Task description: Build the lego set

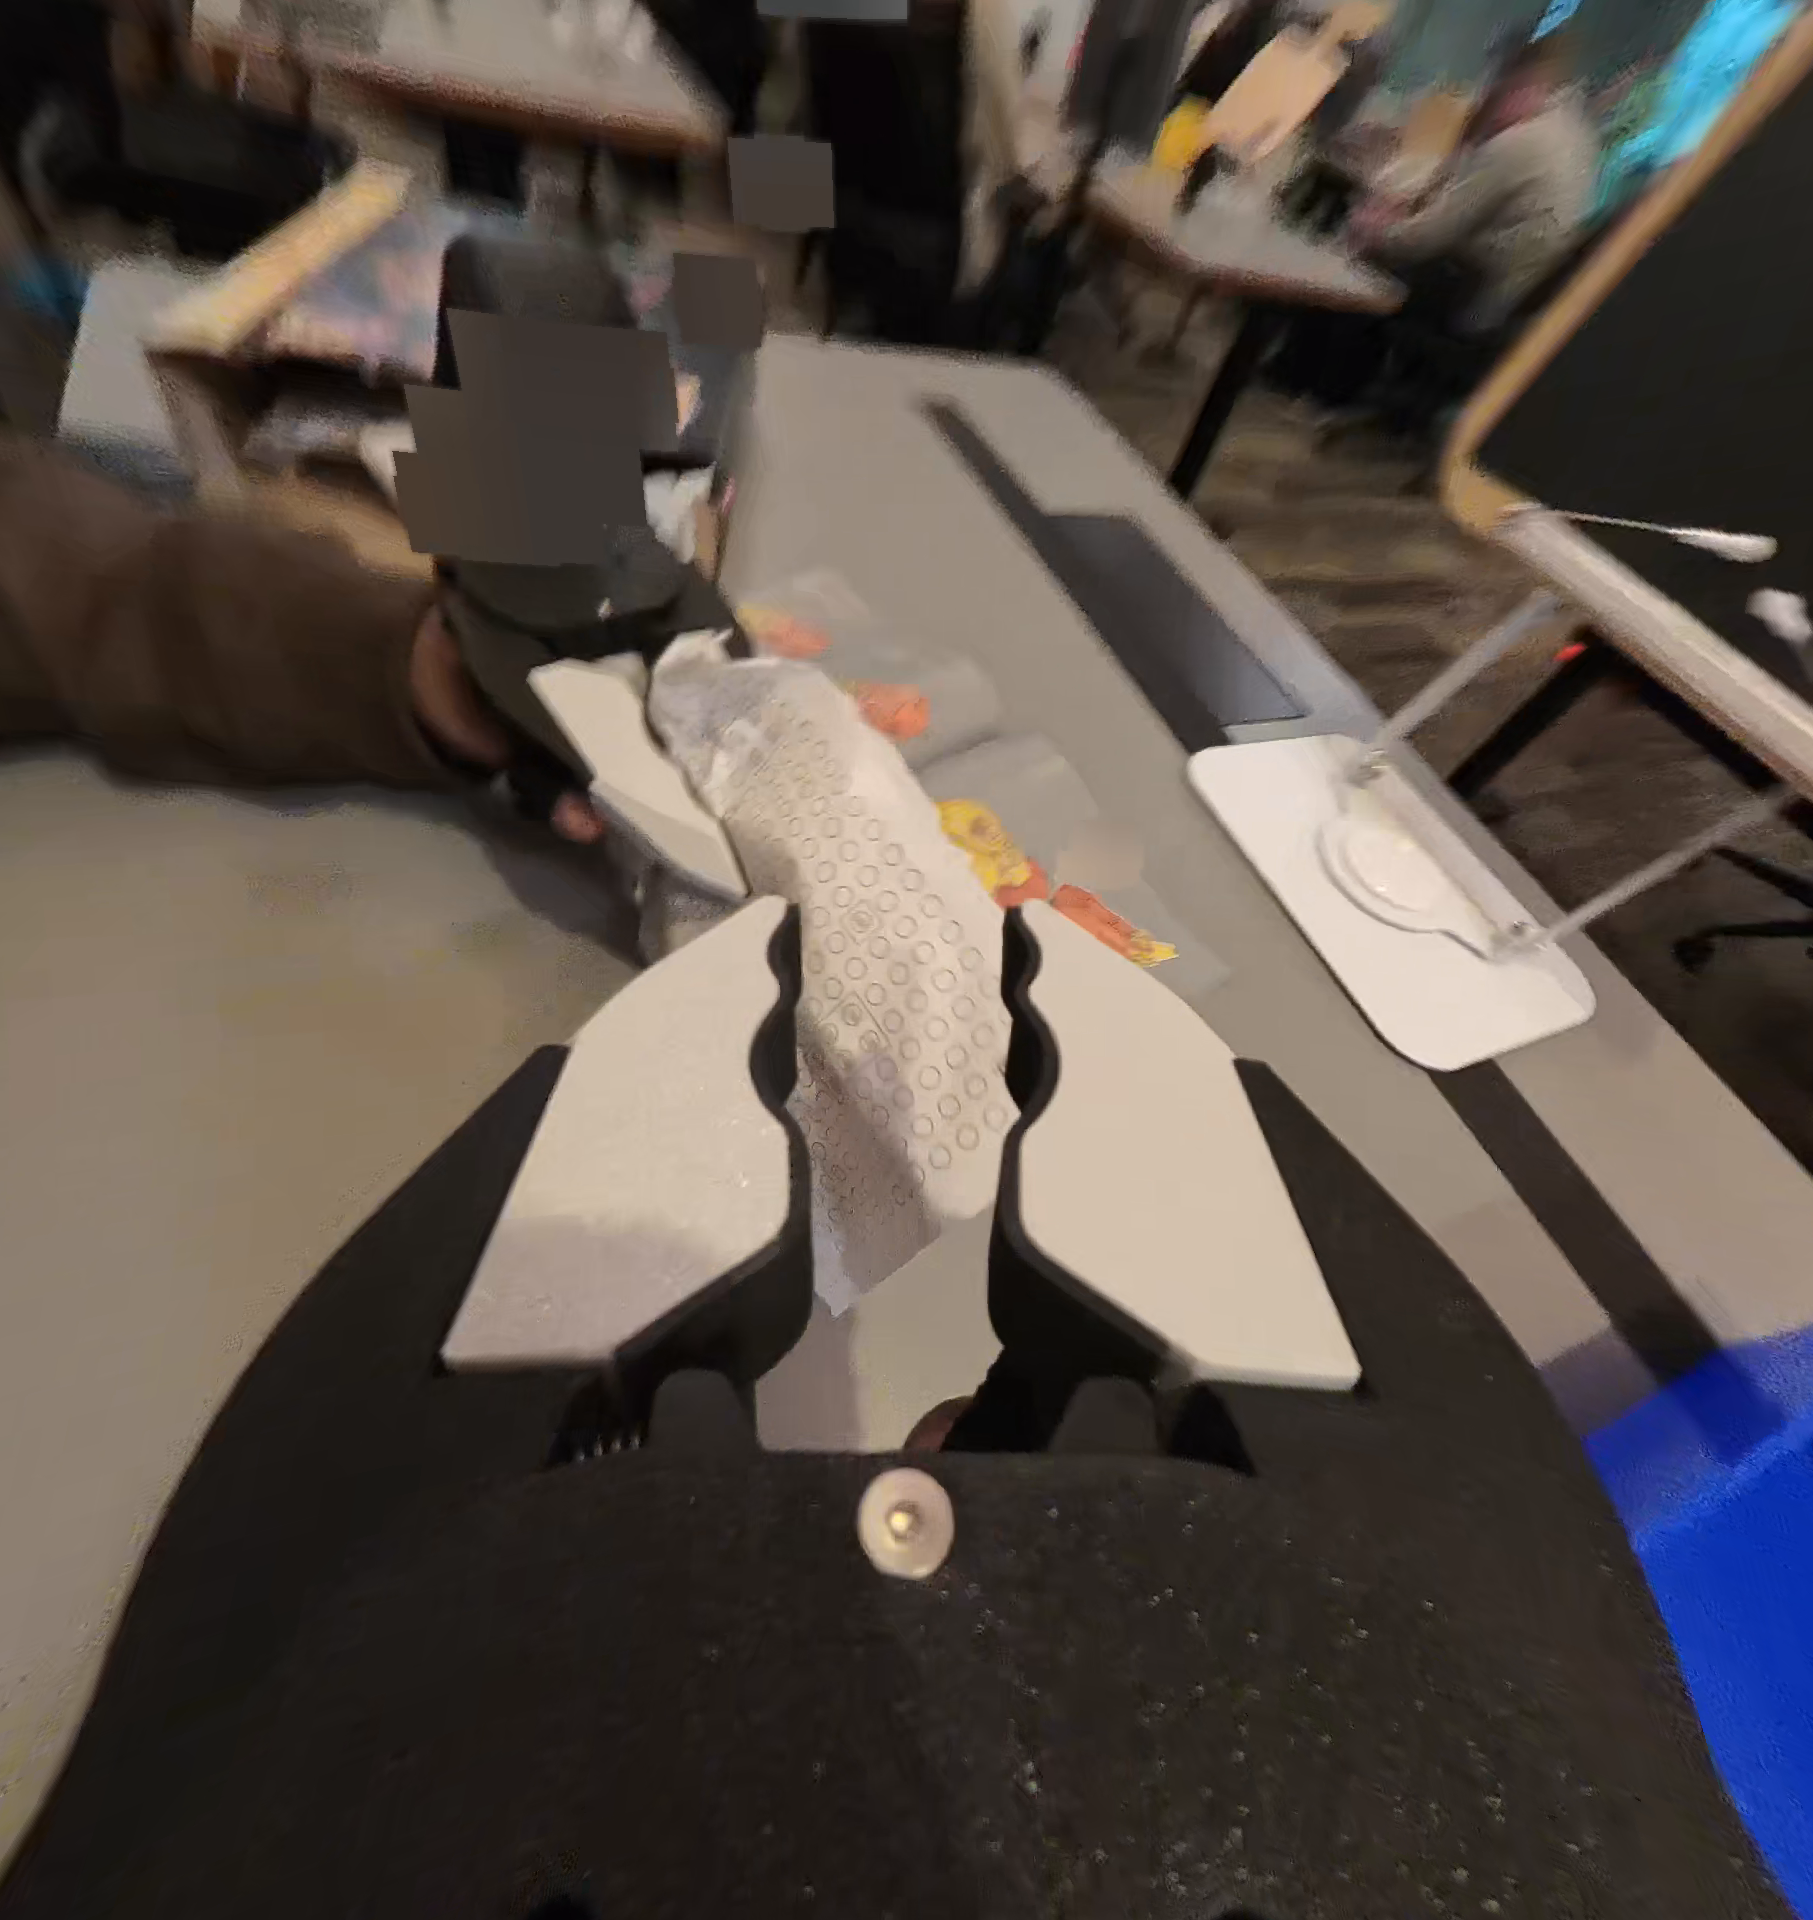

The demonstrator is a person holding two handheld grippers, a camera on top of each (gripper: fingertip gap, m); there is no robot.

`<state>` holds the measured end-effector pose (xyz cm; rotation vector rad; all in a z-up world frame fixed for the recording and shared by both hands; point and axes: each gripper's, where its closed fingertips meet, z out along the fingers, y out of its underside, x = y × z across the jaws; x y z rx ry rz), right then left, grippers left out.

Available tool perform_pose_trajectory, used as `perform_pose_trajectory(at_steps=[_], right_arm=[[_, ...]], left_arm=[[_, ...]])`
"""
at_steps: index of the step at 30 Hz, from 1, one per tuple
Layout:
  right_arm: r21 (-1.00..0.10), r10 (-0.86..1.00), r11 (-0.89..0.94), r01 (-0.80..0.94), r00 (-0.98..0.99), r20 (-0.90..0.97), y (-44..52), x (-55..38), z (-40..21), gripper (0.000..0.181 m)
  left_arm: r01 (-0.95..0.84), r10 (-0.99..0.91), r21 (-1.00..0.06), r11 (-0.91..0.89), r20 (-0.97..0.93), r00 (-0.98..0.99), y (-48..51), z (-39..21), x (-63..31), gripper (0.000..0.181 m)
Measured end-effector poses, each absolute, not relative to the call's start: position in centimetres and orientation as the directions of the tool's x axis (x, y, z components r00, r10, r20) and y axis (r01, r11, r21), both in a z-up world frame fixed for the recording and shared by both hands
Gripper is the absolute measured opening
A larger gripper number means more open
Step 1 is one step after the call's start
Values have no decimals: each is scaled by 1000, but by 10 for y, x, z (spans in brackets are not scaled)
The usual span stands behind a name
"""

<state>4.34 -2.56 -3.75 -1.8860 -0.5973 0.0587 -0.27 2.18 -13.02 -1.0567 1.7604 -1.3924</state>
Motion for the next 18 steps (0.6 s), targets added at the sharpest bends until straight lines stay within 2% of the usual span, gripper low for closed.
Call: perform_pose_trajectory(at_steps=[3, 6, 13, 18], right_arm=[[-739, 608, -385, 553, 754, 248, -1, 24, -64, 43], [-644, 701, -417, 641, 678, 222, 18, 15, -79, 44], [-539, 764, -432, 723, 611, 208, 26, 3, -88, 40], [-546, 758, -451, 706, 626, 183, 20, 1, -85, 40]], left_arm=[[-191, -883, -973, 128, -24, -469, 21, -130, -4, 5], [-176, -877, -970, 165, -63, -476, 19, -130, -6, 5], [-173, -878, -967, 188, -87, -470, 21, -130, -7, 5], [-185, -886, -967, 176, -74, -458, 23, -130, -6, 5]])
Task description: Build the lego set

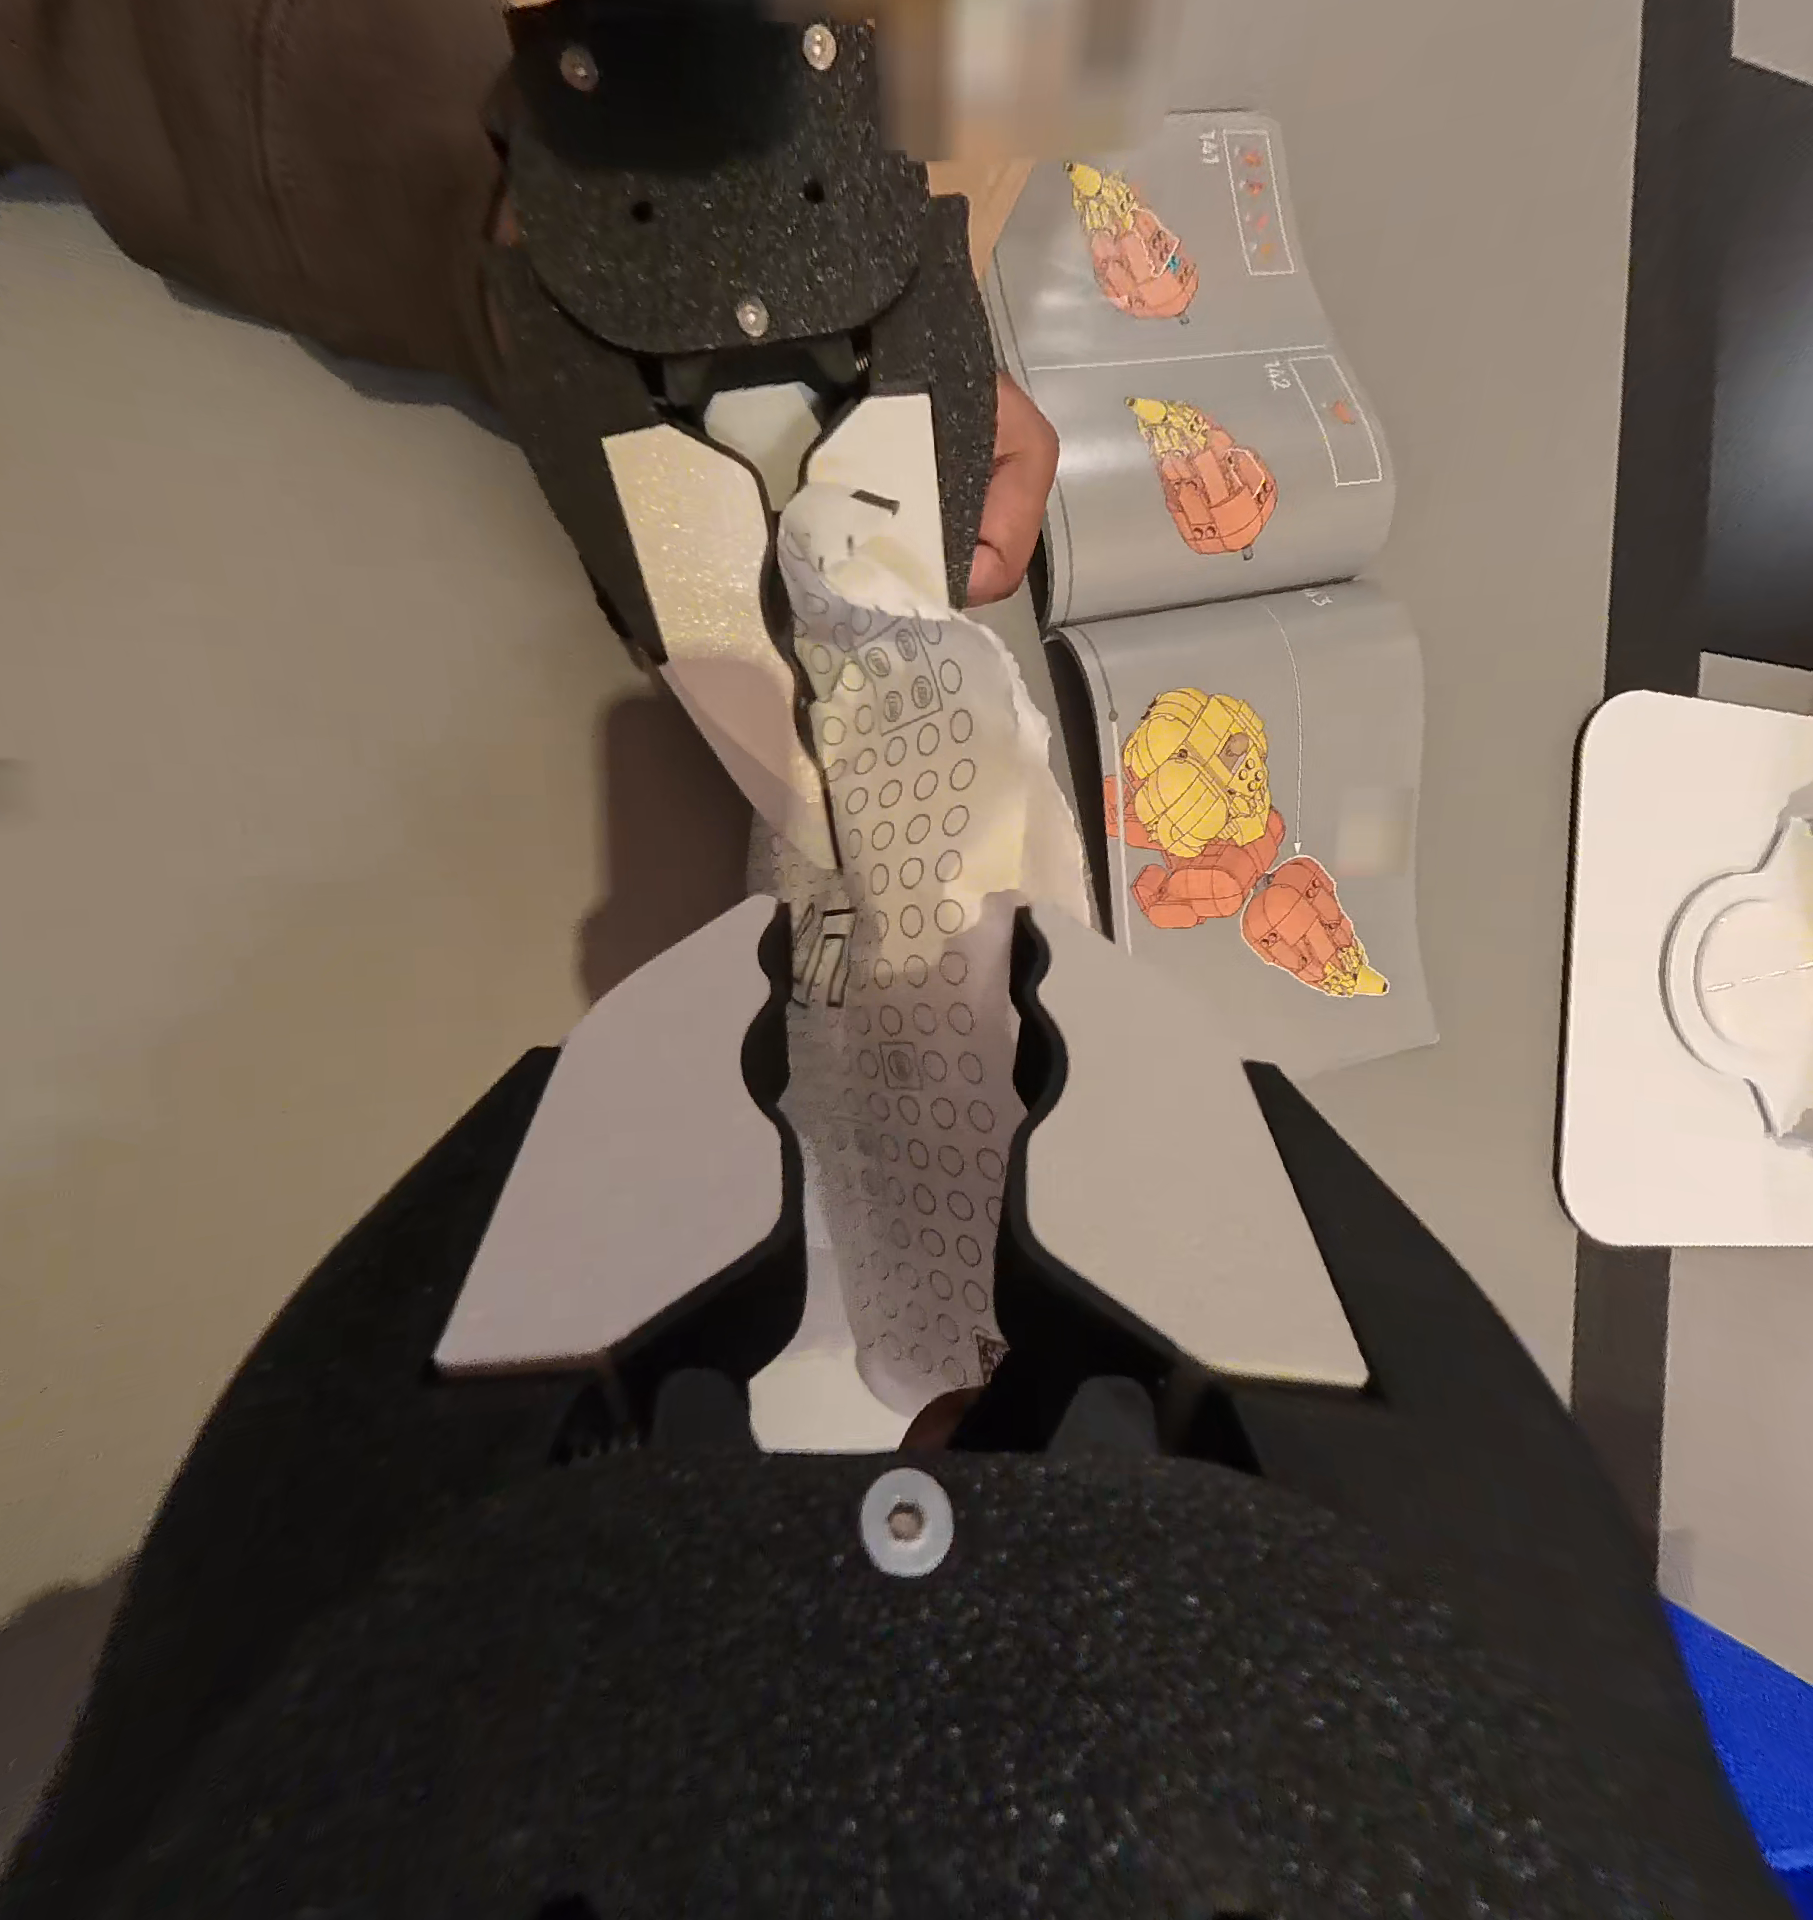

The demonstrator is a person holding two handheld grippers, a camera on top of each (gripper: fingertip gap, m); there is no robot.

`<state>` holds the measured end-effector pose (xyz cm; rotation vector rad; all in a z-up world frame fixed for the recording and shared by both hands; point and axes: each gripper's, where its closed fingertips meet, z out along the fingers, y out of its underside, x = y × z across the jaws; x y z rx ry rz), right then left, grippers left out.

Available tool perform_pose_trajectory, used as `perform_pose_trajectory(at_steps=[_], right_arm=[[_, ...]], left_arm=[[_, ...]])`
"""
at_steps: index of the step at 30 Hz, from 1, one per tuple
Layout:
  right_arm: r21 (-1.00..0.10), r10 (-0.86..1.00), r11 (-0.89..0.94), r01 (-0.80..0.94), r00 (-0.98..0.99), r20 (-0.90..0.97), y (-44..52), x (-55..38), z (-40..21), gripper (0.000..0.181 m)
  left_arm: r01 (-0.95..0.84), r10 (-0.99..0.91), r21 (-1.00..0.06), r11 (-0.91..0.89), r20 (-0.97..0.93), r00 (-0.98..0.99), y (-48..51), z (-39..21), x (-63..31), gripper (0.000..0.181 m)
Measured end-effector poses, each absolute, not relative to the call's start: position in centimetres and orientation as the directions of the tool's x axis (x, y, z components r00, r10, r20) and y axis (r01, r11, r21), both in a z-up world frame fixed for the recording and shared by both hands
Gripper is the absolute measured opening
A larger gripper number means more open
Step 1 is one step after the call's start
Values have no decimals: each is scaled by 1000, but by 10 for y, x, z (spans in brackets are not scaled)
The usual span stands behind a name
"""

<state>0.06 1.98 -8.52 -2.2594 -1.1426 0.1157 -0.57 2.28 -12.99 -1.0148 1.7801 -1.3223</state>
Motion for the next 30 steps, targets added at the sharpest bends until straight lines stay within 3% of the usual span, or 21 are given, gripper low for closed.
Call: perform_pose_trajectory(at_steps=[8, 15, 20, 24, 30], right_arm=[[-444, 773, -478, 758, 603, 196, 3, 4, -85, 34], [-323, 782, -473, 820, 559, 276, 1, 17, -95, 9], [-301, 785, -454, 839, 536, 311, 1, 17, -95, 0], [-299, 786, -441, 847, 525, 327, 1, 19, -95, 0], [-290, 789, -411, 865, 496, 362, -1, 21, -95, 0]], left_arm=[[-198, -898, -969, 149, -49, -438, 26, -130, -5, 7], [-231, -888, -967, 108, 11, -459, 25, -130, -9, 9], [-292, -857, -954, 74, 89, -507, 19, -125, -20, 29], [-284, -843, -959, -12, 163, -512, 21, -85, -40, 51], [-375, -897, -927, 5, 162, -412, 45, -11, -27, 40]])
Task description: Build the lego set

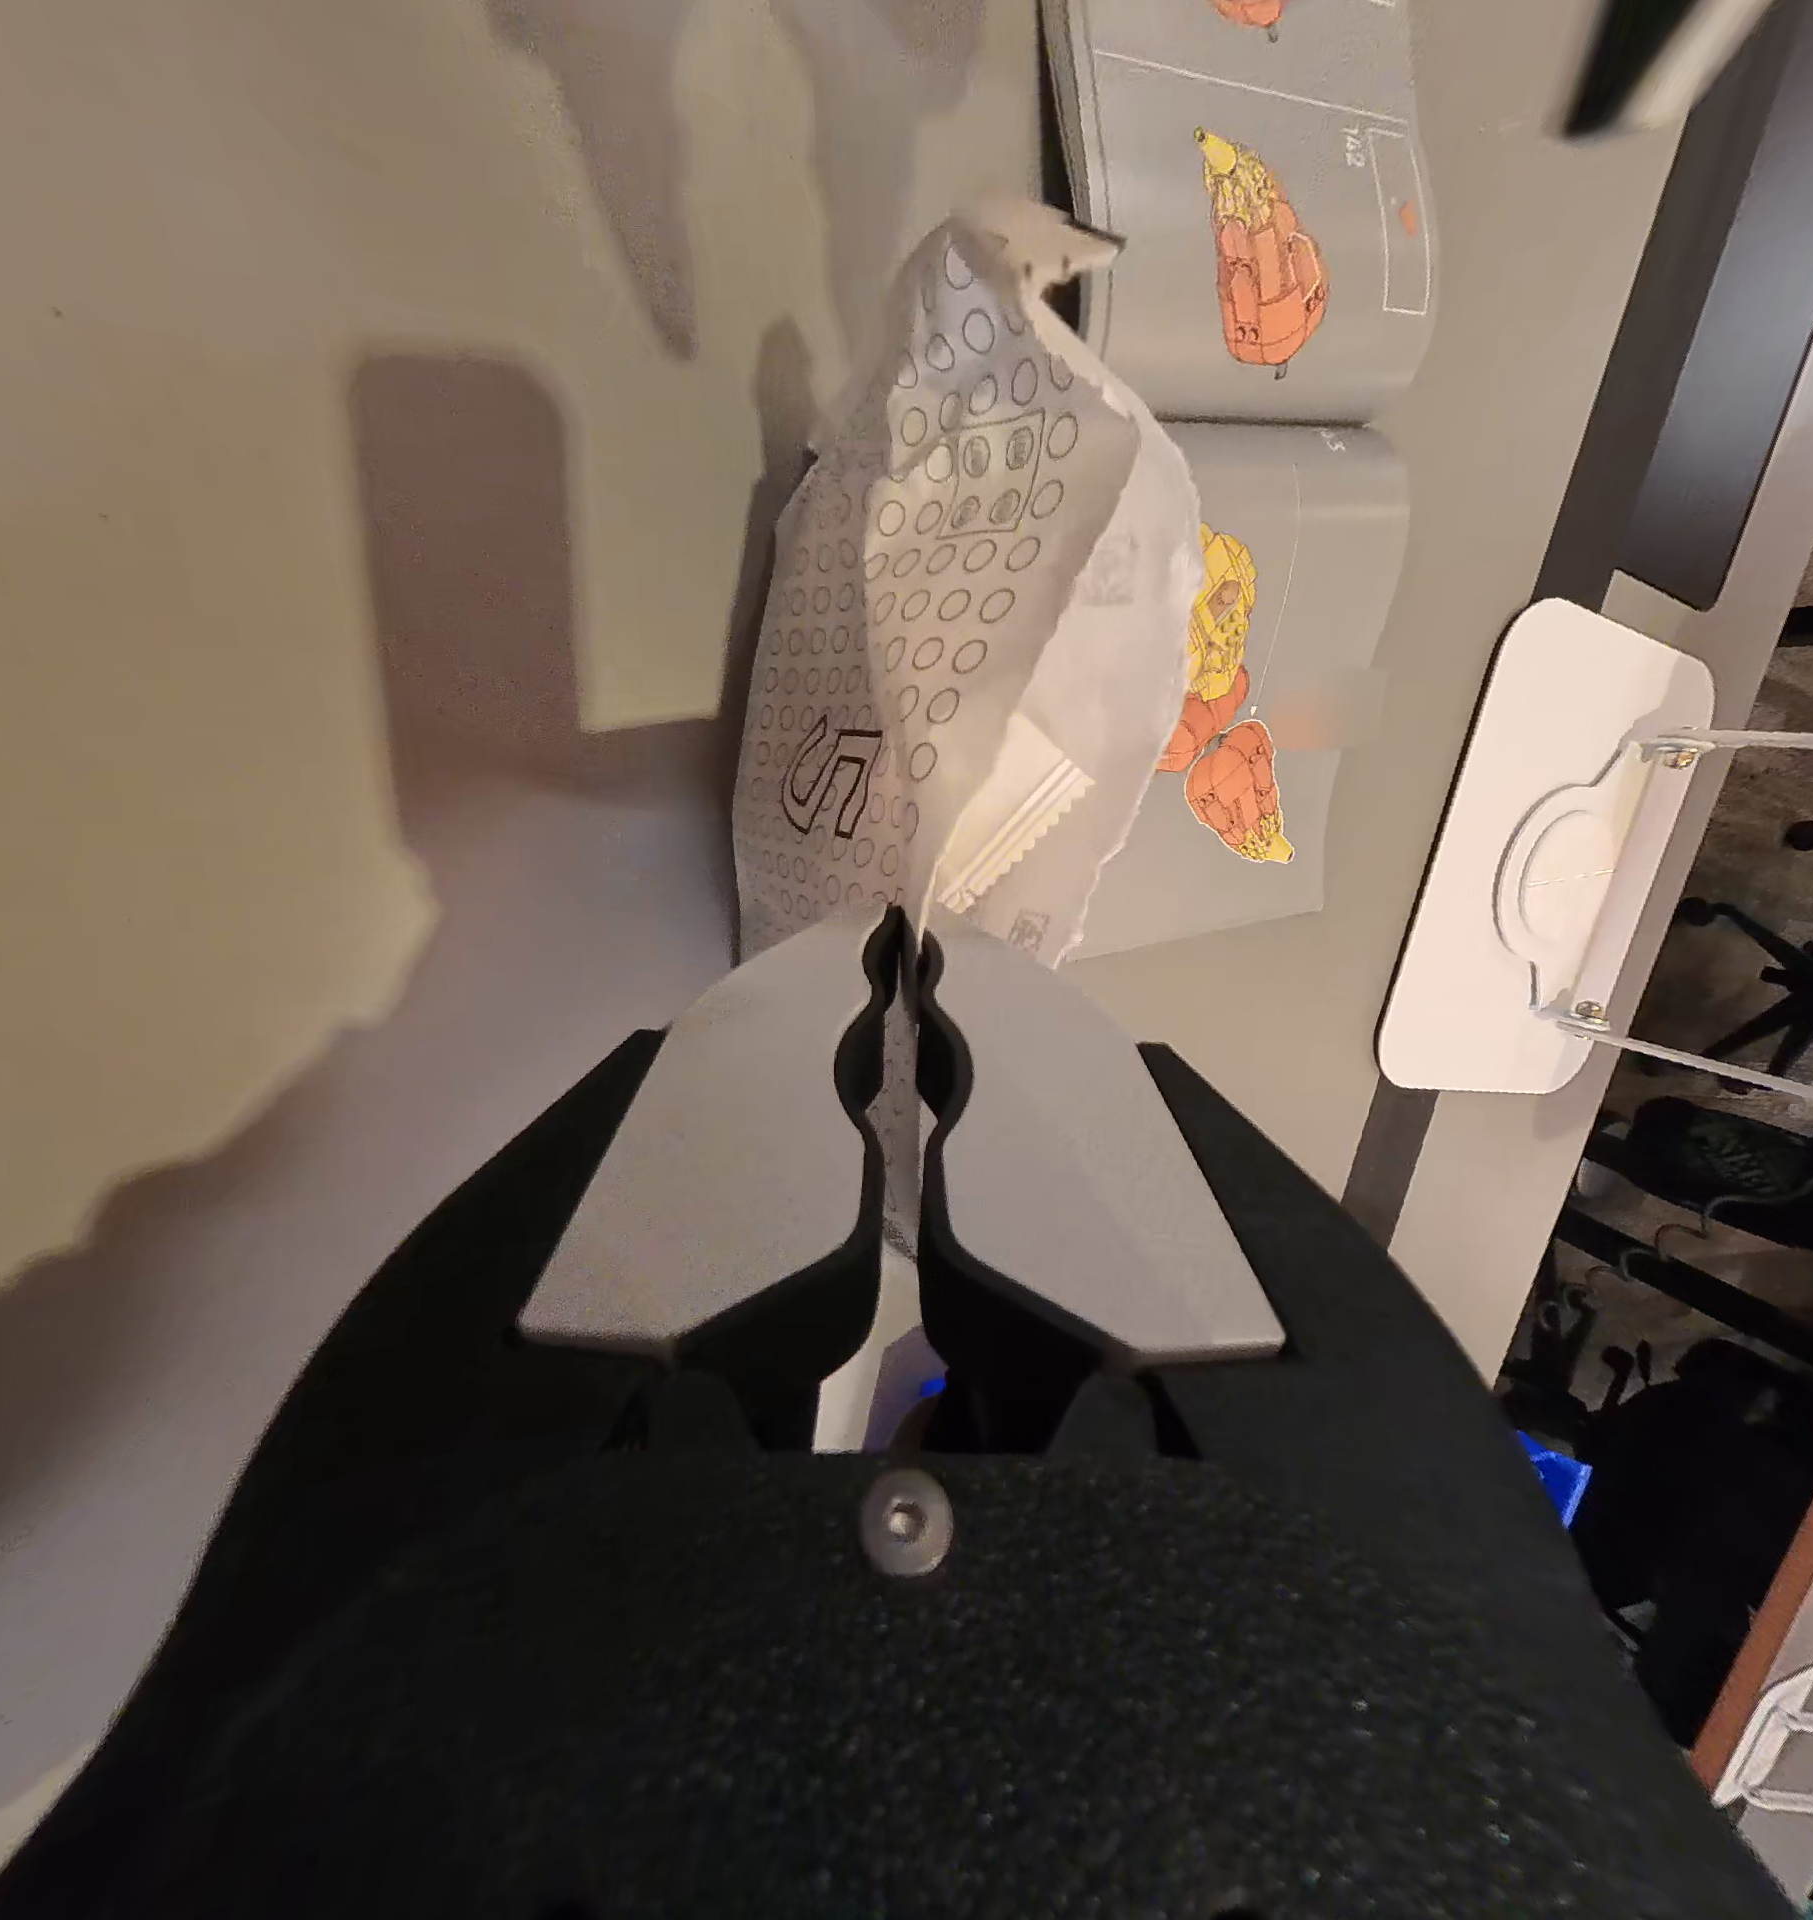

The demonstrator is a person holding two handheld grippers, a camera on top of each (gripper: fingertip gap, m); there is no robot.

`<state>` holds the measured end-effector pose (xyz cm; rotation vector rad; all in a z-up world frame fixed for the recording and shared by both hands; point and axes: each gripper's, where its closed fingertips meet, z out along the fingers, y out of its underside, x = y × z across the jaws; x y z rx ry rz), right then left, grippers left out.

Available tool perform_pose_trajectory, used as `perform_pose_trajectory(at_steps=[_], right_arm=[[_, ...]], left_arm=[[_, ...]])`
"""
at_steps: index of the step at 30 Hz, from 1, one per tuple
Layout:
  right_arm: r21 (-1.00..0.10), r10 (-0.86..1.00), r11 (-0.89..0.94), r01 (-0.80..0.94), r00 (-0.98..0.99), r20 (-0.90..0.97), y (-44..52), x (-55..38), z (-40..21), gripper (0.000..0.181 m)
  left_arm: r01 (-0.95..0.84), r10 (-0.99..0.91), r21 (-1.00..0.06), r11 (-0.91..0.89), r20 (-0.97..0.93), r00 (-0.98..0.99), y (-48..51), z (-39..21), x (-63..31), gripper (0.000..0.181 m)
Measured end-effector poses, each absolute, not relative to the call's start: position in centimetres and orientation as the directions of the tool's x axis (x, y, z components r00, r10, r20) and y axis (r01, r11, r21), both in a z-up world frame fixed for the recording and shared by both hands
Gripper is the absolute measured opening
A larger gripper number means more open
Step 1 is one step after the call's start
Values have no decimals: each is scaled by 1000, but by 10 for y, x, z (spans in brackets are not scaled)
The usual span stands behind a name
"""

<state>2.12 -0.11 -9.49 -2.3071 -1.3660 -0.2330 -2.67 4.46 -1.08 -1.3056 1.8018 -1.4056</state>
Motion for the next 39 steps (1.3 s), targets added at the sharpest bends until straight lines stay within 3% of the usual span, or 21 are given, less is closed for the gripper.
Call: perform_pose_trajectory(at_steps=[6, 14, 16, 18, 39], right_arm=[[-301, 785, -390, 871, 485, 386, -2, 23, -95, 0], [-289, 790, -324, 901, 426, 441, -6, 18, -95, 0], [-288, 790, -310, 906, 414, 453, -7, 17, -95, 0], [-292, 790, -298, 909, 406, 460, -7, 16, -95, 0], [-333, 855, -204, 921, 333, 397, -40, -17, -94, 0]], left_arm=[[-690, -847, -680, 248, 194, -495, 35, -50, 9, 35], [-758, -787, -507, 410, 223, -575, 27, -80, 13, 28], [-767, -785, -472, 435, 218, -580, 28, -87, 9, 19], [-774, -790, -459, 435, 218, -573, 30, -90, 8, 1], [-737, -884, -504, 450, -129, -450, 37, -81, 30, 0]])
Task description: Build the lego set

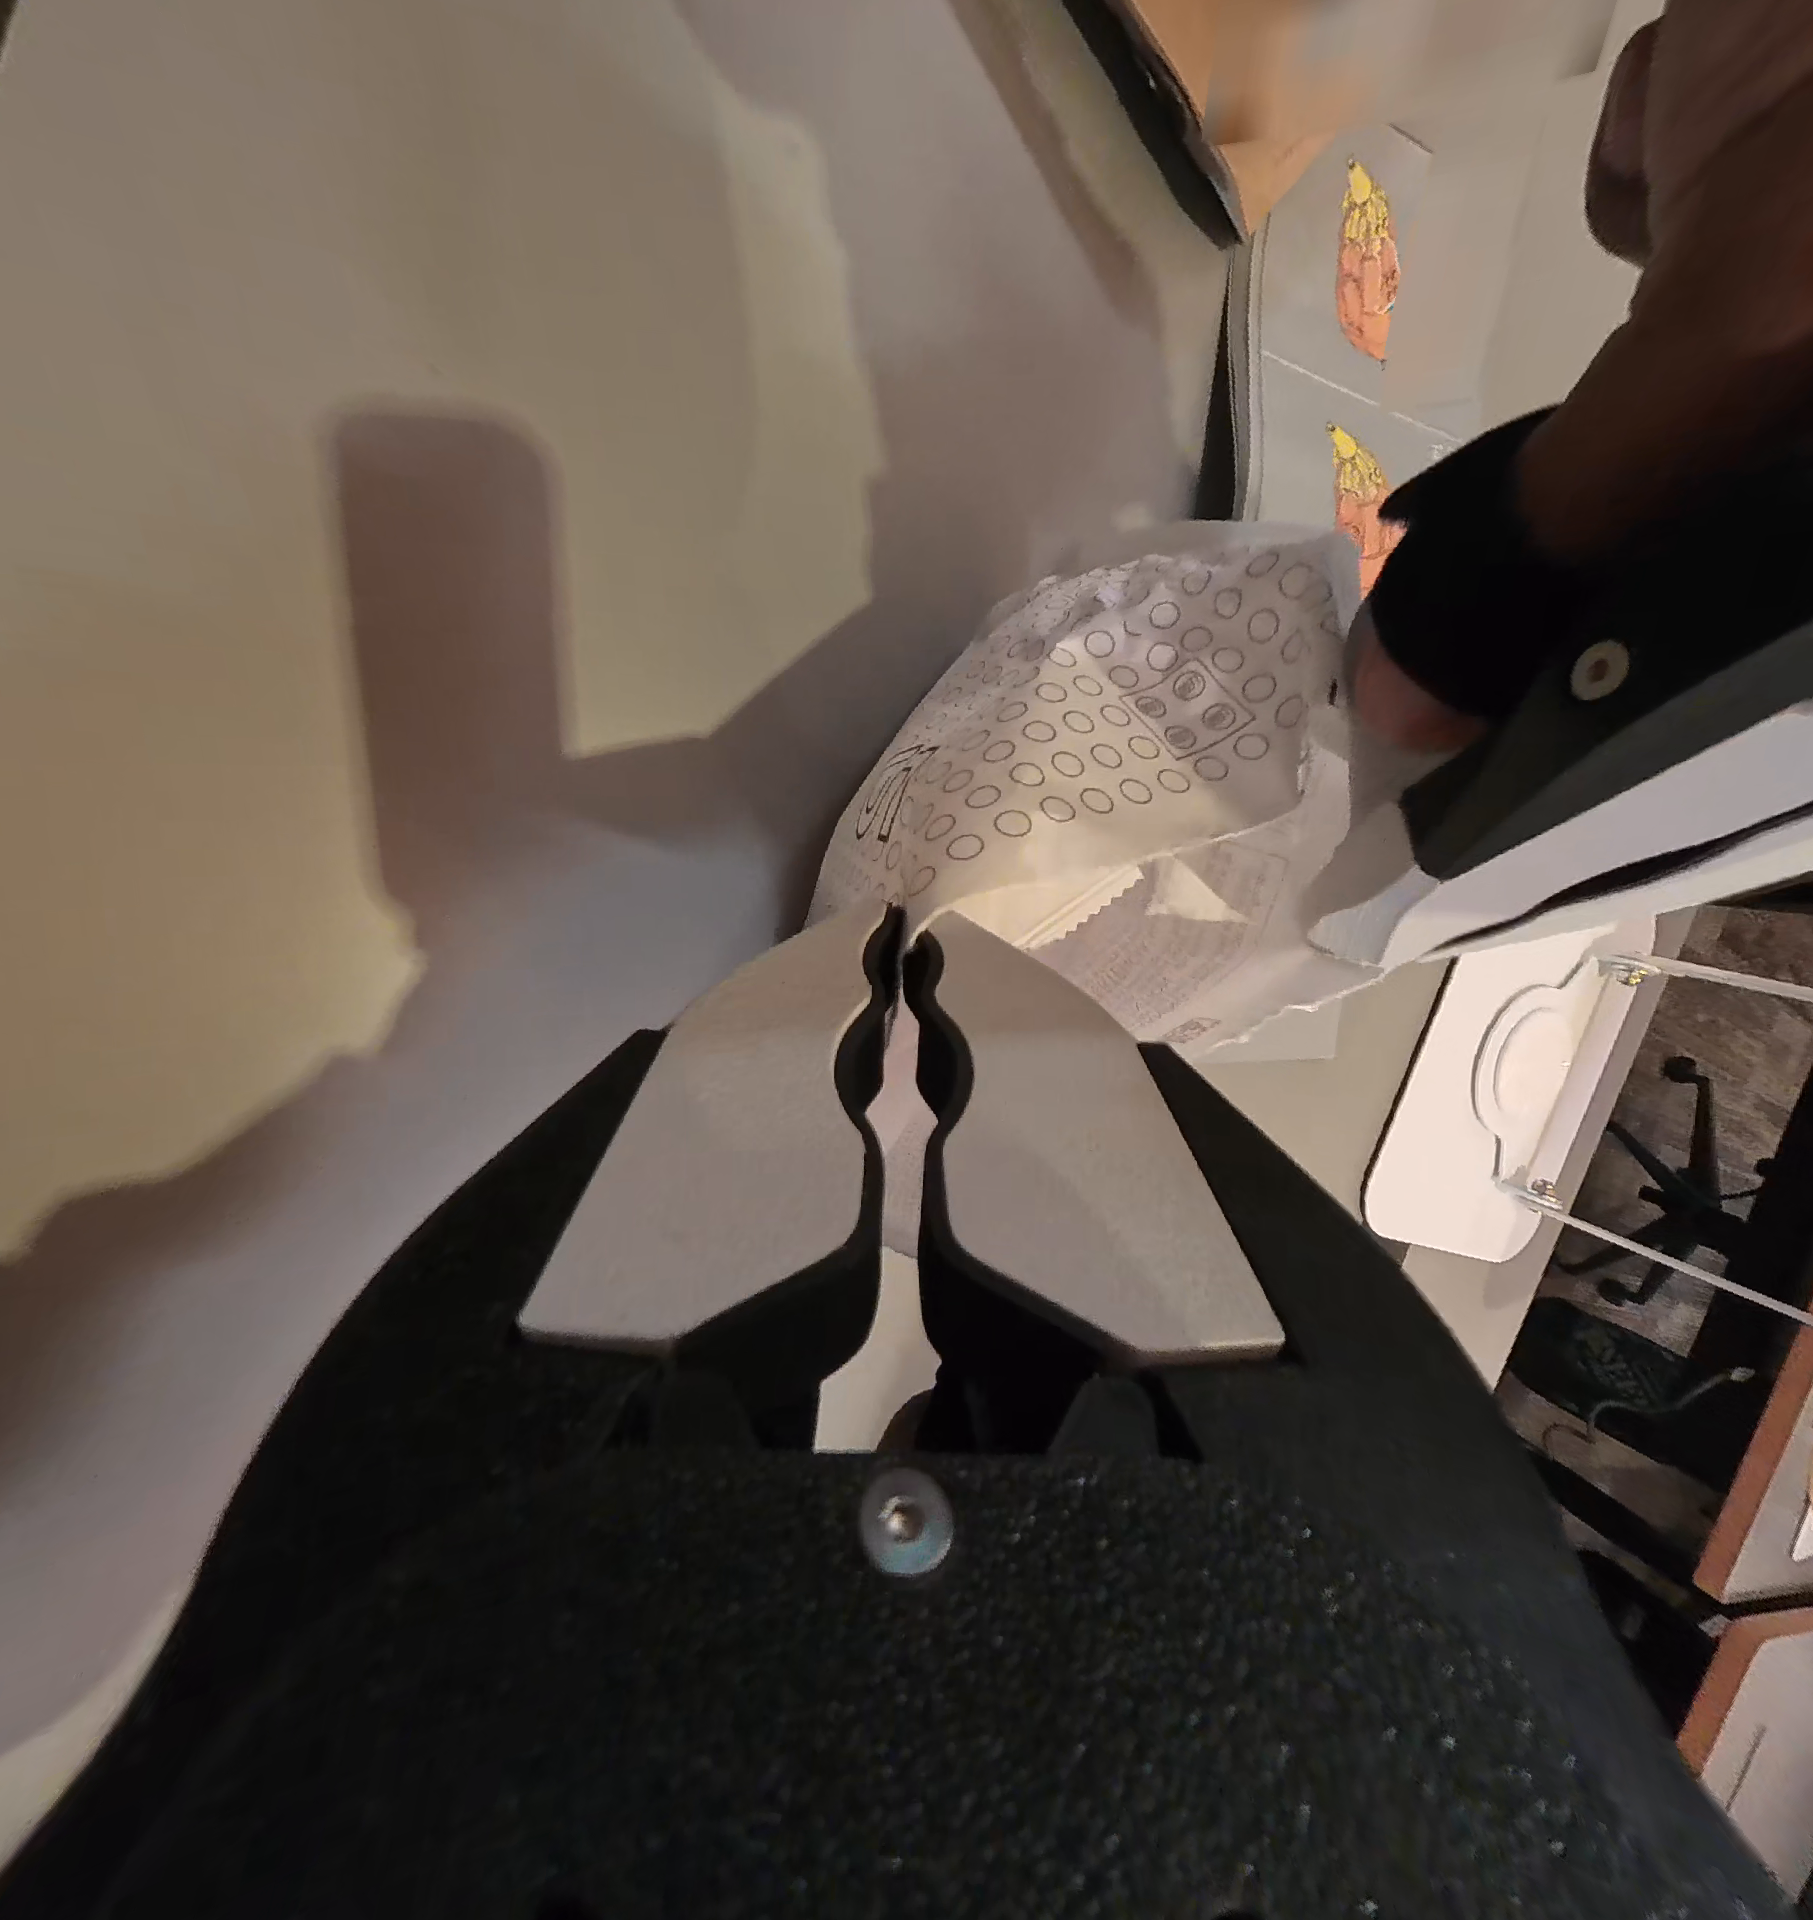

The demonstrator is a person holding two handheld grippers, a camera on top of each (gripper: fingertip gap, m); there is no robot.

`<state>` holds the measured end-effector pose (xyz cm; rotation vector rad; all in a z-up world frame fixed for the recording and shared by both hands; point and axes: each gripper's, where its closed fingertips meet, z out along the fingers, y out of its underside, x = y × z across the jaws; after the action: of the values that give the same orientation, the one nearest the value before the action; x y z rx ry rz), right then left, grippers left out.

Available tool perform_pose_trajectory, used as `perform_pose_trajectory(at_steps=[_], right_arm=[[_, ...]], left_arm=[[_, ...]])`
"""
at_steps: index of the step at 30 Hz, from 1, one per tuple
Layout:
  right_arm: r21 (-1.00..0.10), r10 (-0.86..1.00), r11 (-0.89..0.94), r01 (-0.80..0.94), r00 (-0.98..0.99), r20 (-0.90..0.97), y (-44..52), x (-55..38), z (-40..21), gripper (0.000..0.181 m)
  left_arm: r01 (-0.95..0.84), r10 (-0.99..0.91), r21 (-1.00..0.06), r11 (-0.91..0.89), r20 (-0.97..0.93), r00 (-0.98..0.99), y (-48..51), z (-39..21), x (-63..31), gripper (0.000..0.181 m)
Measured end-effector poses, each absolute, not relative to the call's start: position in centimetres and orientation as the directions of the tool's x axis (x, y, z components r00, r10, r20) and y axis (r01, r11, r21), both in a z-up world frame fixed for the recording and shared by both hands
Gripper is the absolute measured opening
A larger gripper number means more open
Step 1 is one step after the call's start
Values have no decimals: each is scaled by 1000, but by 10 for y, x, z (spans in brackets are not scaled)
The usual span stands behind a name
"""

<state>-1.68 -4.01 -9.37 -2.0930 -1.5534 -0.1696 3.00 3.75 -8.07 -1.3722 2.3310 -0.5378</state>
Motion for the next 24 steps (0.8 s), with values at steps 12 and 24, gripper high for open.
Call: perform_pose_trajectory(at_steps=[12, 24], right_arm=[[-368, 866, -221, 903, 355, 351, -39, -26, -94, 0], [-442, 768, -281, 852, 476, 430, -48, -17, -78, 6]], left_arm=[[-710, -865, -499, 497, -218, -452, 37, -87, 25, 0], [-628, -880, -644, 436, -157, -449, 5, -76, -15, 0]])
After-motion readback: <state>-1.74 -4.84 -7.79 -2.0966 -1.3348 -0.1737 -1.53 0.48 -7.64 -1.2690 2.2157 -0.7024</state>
